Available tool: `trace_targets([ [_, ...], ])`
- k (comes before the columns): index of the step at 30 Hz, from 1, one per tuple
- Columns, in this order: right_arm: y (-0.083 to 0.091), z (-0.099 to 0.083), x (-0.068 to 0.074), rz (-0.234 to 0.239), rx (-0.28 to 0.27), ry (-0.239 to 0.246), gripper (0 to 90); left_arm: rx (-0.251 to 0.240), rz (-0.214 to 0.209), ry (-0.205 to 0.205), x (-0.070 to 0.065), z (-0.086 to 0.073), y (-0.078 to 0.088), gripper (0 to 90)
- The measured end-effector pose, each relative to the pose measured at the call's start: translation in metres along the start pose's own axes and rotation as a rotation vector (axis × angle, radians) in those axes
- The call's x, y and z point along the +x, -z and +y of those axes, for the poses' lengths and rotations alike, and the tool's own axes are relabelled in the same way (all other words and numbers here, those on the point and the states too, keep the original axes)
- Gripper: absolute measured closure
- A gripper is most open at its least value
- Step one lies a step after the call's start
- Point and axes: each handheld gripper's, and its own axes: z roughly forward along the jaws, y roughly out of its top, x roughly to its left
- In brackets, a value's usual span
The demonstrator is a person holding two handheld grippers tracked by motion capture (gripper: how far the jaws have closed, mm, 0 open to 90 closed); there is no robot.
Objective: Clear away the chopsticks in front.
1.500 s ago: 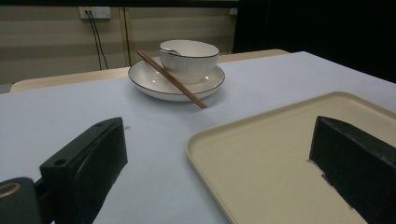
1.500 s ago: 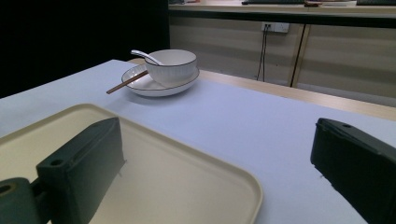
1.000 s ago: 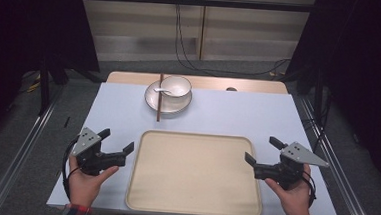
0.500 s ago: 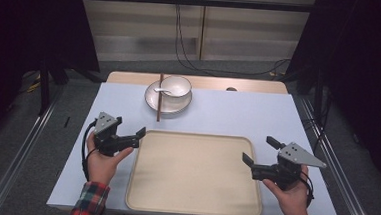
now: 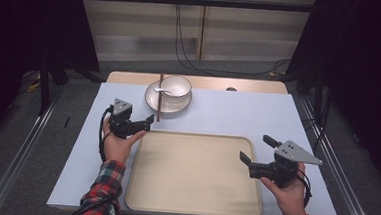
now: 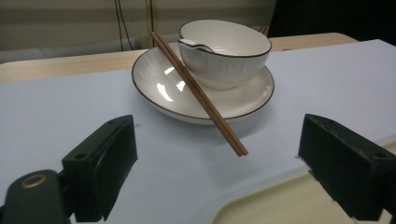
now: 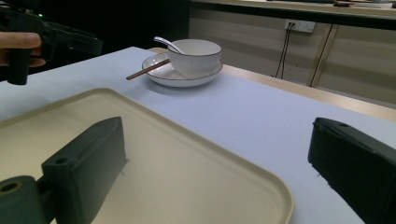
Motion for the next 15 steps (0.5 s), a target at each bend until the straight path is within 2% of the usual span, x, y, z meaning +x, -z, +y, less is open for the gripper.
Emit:
trace_targets([
  [8,0.001,0.000,0.000,0.007,0.001,-0.004,4.2,0.065,0.078,0.011,-0.003,0.004,-0.023,25.7],
  [10,0.001,0.000,0.000,0.006,0.001,-0.003,4.2,0.083,0.089,0.004,-0.002,0.005,-0.028,27.0],
  [12,0.000,0.000,0.000,0.011,0.007,0.001,4.2,0.096,0.094,0.013,-0.004,0.005,-0.034,34.8],
  [15,0.000,0.000,0.000,0.014,0.009,0.000,4.2,0.108,0.096,0.018,-0.005,0.006,-0.039,36.2],
])
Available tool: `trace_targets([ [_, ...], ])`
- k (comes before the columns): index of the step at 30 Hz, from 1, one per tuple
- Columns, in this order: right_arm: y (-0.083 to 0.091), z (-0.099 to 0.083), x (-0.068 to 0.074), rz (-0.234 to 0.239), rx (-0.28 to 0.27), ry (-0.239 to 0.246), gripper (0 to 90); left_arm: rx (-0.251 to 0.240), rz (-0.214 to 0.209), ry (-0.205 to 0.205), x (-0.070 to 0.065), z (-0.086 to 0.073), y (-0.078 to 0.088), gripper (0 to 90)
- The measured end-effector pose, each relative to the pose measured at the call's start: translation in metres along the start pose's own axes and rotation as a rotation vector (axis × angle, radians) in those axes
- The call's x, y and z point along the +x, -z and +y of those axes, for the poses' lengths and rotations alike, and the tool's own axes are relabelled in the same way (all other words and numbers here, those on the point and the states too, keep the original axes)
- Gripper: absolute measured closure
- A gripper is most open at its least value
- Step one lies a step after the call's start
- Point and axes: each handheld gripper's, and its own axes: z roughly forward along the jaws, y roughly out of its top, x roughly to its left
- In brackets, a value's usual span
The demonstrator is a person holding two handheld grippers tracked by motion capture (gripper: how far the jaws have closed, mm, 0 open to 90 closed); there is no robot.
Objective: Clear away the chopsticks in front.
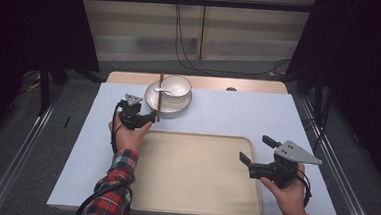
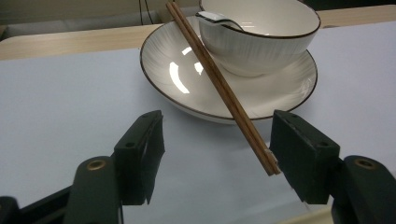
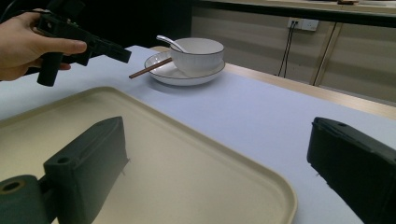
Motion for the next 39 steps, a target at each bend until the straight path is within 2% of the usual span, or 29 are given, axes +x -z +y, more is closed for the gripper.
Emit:
trace_targets([
  [2,0.000,0.000,0.000,-0.003,-0.002,0.001,4.3,0.021,0.003,0.029,-0.002,0.001,-0.004,38.7],
  [3,0.000,0.000,0.000,0.001,-0.003,0.000,4.4,0.031,-0.005,0.042,-0.002,0.002,-0.008,43.1],
  [6,0.000,0.000,-0.001,0.007,0.007,-0.002,4.4,0.036,-0.008,0.040,-0.004,0.003,-0.012,47.2],
  [8,-0.001,-0.001,-0.001,0.013,0.019,0.001,4.7,0.050,-0.008,0.035,-0.005,0.005,-0.015,53.1],
  [11,-0.001,-0.001,0.000,0.018,0.013,0.004,4.9,0.054,-0.016,0.051,-0.007,0.006,-0.018,57.6],
  [20,-0.002,-0.001,0.000,0.026,0.031,0.009,5.8,0.092,-0.004,0.060,-0.010,0.006,-0.025,63.9],
  [24,-0.002,-0.001,0.000,0.026,0.032,0.010,5.8,0.092,-0.007,0.066,-0.010,0.007,-0.027,66.2],
  [27,-0.002,-0.001,0.000,0.028,0.030,0.006,5.9,0.096,0.001,0.073,-0.013,0.008,-0.029,70.2],
  [30,-0.002,-0.001,0.000,0.029,0.029,0.004,5.9,0.124,0.019,0.064,-0.015,0.007,-0.030,73.2],
  [33,-0.002,-0.001,0.000,0.031,0.026,0.003,5.9,0.134,0.025,0.081,-0.016,0.006,-0.031,77.7],
  [35,-0.002,-0.001,0.000,0.030,0.028,0.002,5.9,0.143,0.024,0.078,-0.016,0.005,-0.032,81.3],
  [38,-0.003,-0.001,0.000,0.034,0.029,0.008,5.9,0.141,0.035,0.101,-0.015,0.004,-0.032,83.5],
  [39,-0.003,-0.001,0.000,0.033,0.028,0.010,5.9,0.130,0.044,0.121,-0.015,0.004,-0.032,83.5],
])
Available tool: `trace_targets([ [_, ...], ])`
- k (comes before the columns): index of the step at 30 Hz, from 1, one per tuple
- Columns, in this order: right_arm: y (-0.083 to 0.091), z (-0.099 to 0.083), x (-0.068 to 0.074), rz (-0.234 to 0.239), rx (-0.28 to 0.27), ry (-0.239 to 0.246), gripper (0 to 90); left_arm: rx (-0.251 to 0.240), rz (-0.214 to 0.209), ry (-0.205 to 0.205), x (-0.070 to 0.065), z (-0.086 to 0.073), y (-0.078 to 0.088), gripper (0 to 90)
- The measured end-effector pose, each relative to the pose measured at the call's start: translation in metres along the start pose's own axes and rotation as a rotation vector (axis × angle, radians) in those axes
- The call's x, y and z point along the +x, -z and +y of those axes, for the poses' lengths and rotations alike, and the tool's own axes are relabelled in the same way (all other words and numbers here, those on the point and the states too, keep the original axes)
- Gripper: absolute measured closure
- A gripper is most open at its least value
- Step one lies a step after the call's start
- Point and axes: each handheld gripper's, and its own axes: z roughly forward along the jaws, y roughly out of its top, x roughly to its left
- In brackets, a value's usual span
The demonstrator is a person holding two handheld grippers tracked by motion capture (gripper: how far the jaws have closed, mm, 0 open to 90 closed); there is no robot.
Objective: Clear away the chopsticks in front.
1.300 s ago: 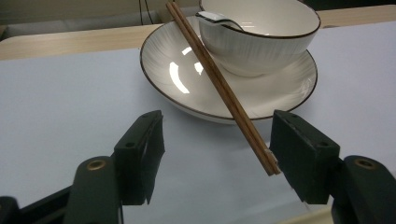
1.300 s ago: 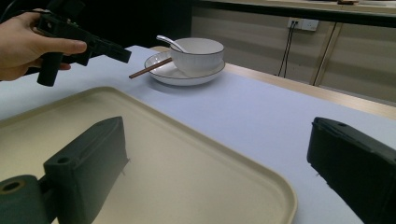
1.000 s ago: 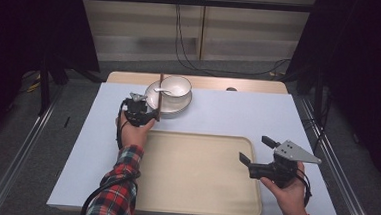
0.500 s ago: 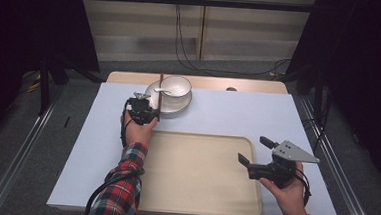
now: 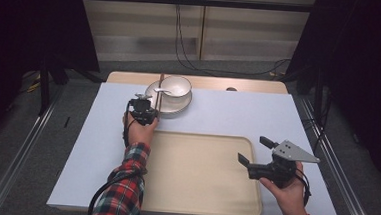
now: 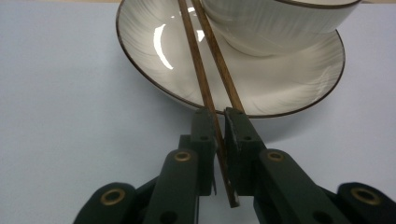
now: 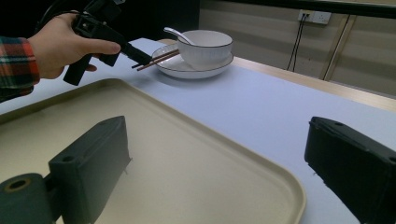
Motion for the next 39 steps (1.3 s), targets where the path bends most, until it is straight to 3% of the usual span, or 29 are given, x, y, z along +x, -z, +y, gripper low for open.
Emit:
trace_targets([
  [6,0.000,0.000,0.000,-0.003,0.001,0.003,5.7,-0.011,0.017,0.056,0.011,-0.001,0.011,86.3],
  [12,0.000,0.000,0.000,-0.015,-0.003,0.005,4.0,-0.042,0.017,0.126,0.023,-0.011,0.034,86.3],
  [17,0.000,0.000,0.000,-0.019,0.005,-0.001,3.4,-0.064,-0.015,0.171,0.027,-0.022,0.056,86.3],
  [19,0.000,0.000,0.000,-0.017,0.007,-0.007,3.1,-0.069,-0.012,0.162,0.028,-0.026,0.063,86.3],
  [27,0.000,0.000,0.002,-0.021,-0.007,0.002,0.1,-0.091,-0.045,0.201,0.030,-0.045,0.089,86.3],
  [32,0.001,0.000,0.002,-0.012,-0.015,0.008,0.0,-0.109,-0.052,0.198,0.027,-0.060,0.102,86.3],
  [39,0.001,0.000,0.005,0.006,-0.028,0.024,0.0,-0.136,-0.048,0.224,0.026,-0.079,0.123,86.4],
])
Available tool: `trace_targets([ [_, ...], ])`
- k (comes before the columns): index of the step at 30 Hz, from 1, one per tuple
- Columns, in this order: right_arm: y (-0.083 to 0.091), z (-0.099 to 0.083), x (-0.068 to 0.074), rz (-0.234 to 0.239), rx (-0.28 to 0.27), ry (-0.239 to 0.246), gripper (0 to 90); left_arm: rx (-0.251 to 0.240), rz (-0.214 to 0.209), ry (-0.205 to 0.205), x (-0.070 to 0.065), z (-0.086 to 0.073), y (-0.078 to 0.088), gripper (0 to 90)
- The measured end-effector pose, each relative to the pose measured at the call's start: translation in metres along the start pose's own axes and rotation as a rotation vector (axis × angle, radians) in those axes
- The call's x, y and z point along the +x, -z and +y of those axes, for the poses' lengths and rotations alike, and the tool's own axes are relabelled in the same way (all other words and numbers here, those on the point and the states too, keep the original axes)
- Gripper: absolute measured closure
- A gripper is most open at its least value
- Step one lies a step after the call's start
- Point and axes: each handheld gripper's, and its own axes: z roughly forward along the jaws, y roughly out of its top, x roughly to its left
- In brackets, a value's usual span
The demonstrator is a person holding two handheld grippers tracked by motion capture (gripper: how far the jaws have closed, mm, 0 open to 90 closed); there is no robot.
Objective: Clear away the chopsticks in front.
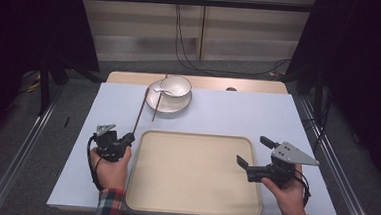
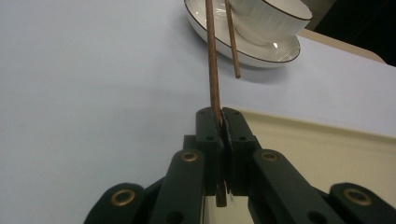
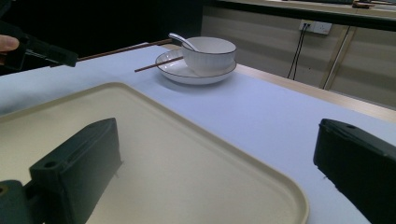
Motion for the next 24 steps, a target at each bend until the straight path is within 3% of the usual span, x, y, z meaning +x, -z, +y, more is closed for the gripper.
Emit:
trace_targets([
  [10,0.001,0.000,0.000,-0.004,-0.004,0.004,0.0,-0.042,-0.032,0.045,-0.002,-0.026,0.027,86.3],
  [15,0.000,0.000,0.001,0.005,-0.005,0.014,0.0,-0.051,-0.052,0.032,-0.008,-0.036,0.039,86.3],
  [21,0.001,0.001,0.002,0.008,-0.003,0.026,0.0,-0.059,-0.063,0.074,-0.011,-0.049,0.050,86.3],
  [24,0.001,0.001,0.002,0.014,-0.005,0.029,0.0,-0.064,-0.065,0.065,-0.014,-0.055,0.055,86.4],
])
